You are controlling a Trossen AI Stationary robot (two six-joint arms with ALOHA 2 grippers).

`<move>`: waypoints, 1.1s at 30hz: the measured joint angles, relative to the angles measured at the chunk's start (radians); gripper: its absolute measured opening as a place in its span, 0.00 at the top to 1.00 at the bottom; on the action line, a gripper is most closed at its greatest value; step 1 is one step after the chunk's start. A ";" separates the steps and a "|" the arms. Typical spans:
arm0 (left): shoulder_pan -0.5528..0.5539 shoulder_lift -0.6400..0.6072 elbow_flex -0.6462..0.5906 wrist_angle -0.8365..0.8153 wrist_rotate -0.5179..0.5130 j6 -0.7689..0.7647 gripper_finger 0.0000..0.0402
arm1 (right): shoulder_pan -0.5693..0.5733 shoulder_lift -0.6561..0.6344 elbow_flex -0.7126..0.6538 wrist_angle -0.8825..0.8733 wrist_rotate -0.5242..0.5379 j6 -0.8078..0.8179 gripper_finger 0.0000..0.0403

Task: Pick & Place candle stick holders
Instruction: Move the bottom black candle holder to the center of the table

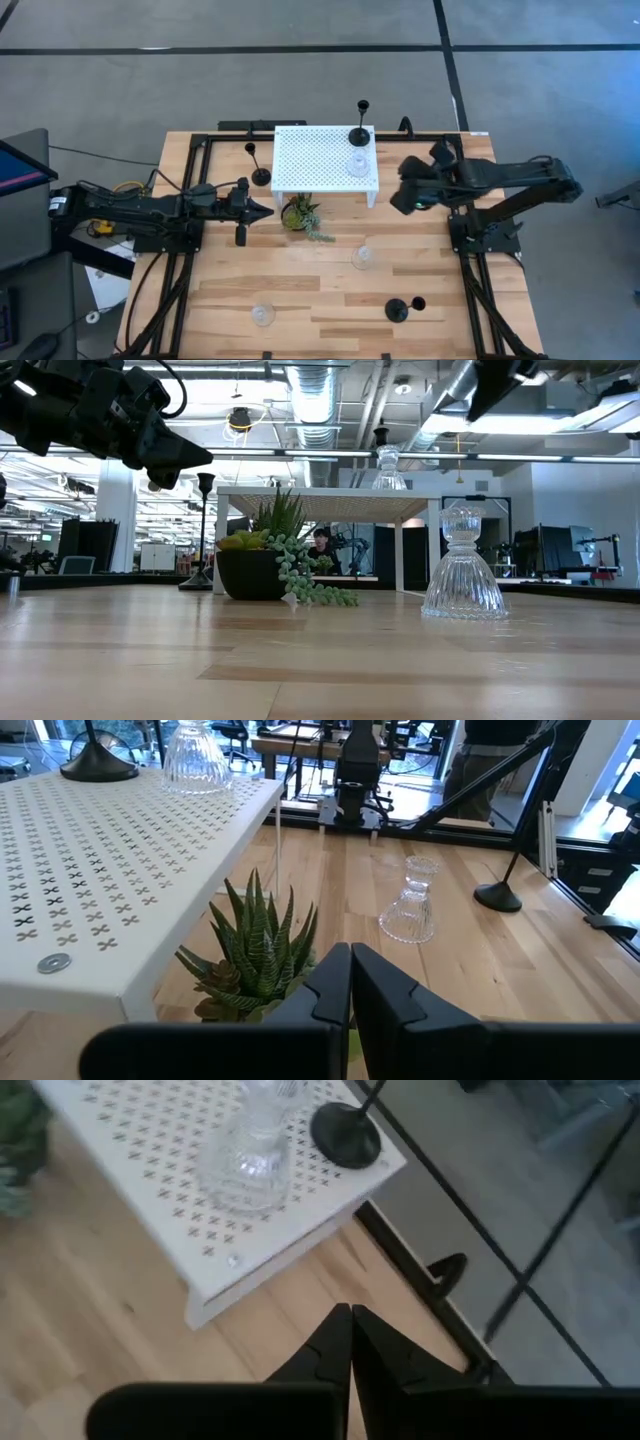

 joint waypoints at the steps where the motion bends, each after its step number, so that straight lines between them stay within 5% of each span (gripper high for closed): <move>1: 0.000 0.000 0.000 0.000 0.000 0.000 0.97 | 0.013 -0.030 -0.031 0.035 0.000 -0.002 1.00; 9: 0.000 0.000 0.000 0.000 0.000 0.000 0.97 | 0.071 -0.264 -0.348 0.393 -0.008 -0.088 1.00; 18: 0.000 0.000 0.000 0.000 0.000 0.000 0.97 | 0.074 -0.378 -0.629 0.677 -0.157 -0.224 1.00; 33: 0.000 0.000 0.000 0.000 0.000 0.011 0.97 | 0.074 -0.335 -0.699 0.677 -0.765 -0.330 1.00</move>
